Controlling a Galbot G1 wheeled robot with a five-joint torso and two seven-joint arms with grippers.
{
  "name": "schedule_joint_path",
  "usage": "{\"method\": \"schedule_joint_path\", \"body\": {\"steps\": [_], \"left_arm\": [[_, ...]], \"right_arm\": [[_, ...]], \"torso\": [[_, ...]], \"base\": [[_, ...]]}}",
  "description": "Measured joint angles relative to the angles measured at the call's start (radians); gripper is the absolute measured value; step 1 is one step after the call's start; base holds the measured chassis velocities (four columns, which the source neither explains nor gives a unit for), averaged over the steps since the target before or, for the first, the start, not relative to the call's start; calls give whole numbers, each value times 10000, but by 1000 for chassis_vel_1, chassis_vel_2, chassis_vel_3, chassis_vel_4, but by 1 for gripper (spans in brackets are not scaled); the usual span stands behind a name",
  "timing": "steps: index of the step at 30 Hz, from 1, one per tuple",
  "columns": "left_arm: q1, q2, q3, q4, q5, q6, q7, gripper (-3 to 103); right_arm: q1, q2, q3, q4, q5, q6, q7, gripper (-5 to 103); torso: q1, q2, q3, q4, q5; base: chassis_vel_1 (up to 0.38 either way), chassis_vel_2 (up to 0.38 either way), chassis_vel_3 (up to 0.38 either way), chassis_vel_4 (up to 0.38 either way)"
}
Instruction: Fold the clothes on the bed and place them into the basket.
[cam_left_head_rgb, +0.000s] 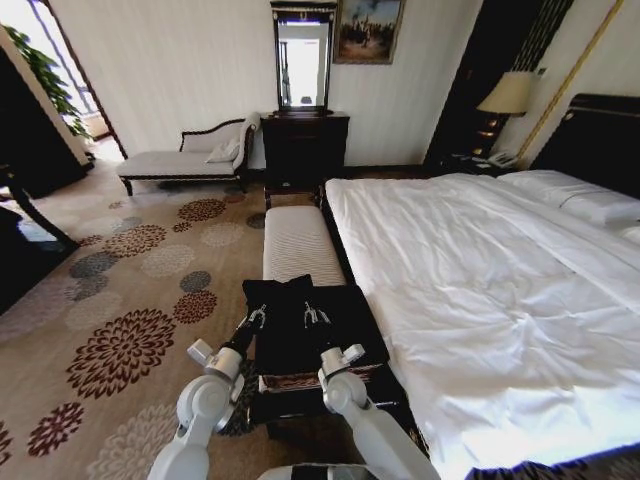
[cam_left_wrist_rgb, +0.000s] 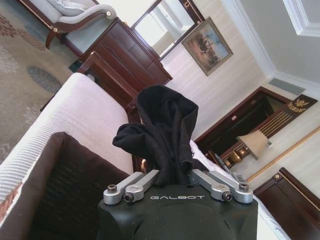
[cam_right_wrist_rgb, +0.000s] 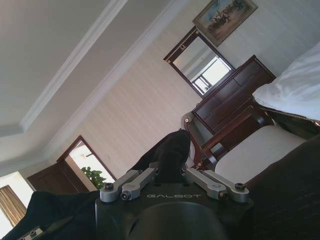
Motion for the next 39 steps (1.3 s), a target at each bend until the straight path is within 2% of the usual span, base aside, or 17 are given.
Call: {"method": "schedule_joint_path", "body": {"steps": [4,7,15,21,28,31,34,39], "left_arm": [[-236,17,62,329,42,-5,6,9],[-837,34,195,952,131,-16,7,9],[-2106,124,490,2759,450,-109,9,9],[-2552,18,728,3680,880,-180,18,9],[-2306,-55,885,3474,1234,-180,-103,9],[-1987,0,922,2841,1304,-112,-266,9],[-1903,47,922,2681,1354,-50,-333,9],[-1765,135,972,2822,1920,123,-484,9]], "right_arm": [[428,-68,-184,-319,130,-4,96,9],[1086,-95,-544,-941,416,-9,348,9],[2243,-34,-1242,-2216,533,-186,913,9],[2807,-102,-1387,-2772,438,-498,1334,9],[2659,-459,-1411,-2345,445,-909,2099,9],[2284,-888,-1404,-1657,554,-1223,2630,9],[2136,-1054,-1396,-1466,568,-1312,2747,9],[1899,-1292,-1384,-1406,552,-1472,2885,9]], "torso": [[-11,5,-3,9,-3],[-10,7,-3,13,-6],[3,1,1,4,-5],[-2,3,-2,10,-5],[-1,1,-1,7,-4],[-1,3,-1,6,-3],[-3,4,-3,6,-2],[-4,5,-3,8,-5]], "base": [[-1,-22,4,8],[0,0,0,0],[0,0,0,0],[0,0,0,0],[0,0,0,0],[0,0,0,0],[0,0,0,0],[0,0,0,0]]}}
